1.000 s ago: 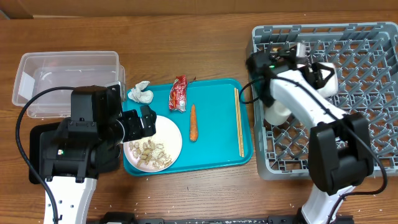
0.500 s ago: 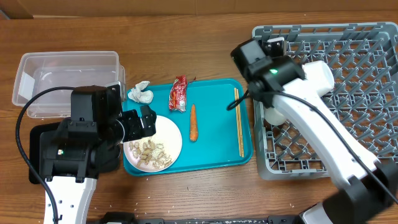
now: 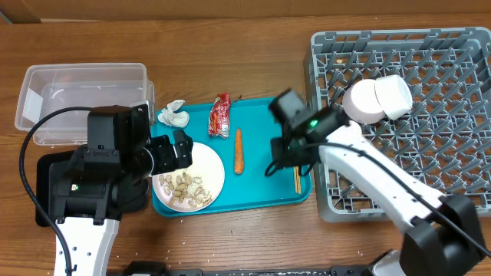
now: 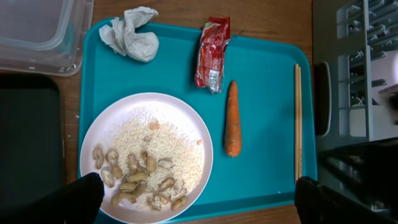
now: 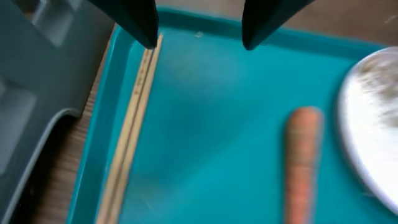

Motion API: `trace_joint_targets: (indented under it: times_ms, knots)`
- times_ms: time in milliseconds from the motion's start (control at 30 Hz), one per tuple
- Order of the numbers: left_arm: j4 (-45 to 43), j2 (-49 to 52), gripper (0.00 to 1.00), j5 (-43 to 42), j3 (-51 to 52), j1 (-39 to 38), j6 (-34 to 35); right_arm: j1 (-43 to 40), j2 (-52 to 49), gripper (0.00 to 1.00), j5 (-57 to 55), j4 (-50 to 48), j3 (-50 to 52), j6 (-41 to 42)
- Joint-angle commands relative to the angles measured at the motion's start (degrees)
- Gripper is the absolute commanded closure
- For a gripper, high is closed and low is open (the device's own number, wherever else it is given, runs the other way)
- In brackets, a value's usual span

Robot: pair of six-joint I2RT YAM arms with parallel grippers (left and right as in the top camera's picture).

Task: Sort waste into correct bins and load items into the dishwasher
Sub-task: 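Move the right gripper to the chopsticks on the tray and grasp them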

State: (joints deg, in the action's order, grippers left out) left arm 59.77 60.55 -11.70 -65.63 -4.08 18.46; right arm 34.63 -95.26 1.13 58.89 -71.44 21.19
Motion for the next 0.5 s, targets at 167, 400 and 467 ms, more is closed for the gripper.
trace_joint_targets:
  times_ms: [167, 400, 467]
  knots:
    - [-0.1, 0.2, 0.00, 0.3, -1.1, 0.3, -0.7, -0.7, -0.2, 0.64, -8.2, -13.6, 11.9, 2.6]
    - [-0.1, 0.2, 0.00, 0.3, -1.1, 0.3, -0.7, -0.7, -2.6, 0.73, -2.7, -17.4, 15.1, -1.9]
    - [-0.1, 0.2, 0.00, 0.3, -1.1, 0.3, -0.7, -1.0, -4.0, 0.73, -3.5, -17.5, 15.2, -1.4]
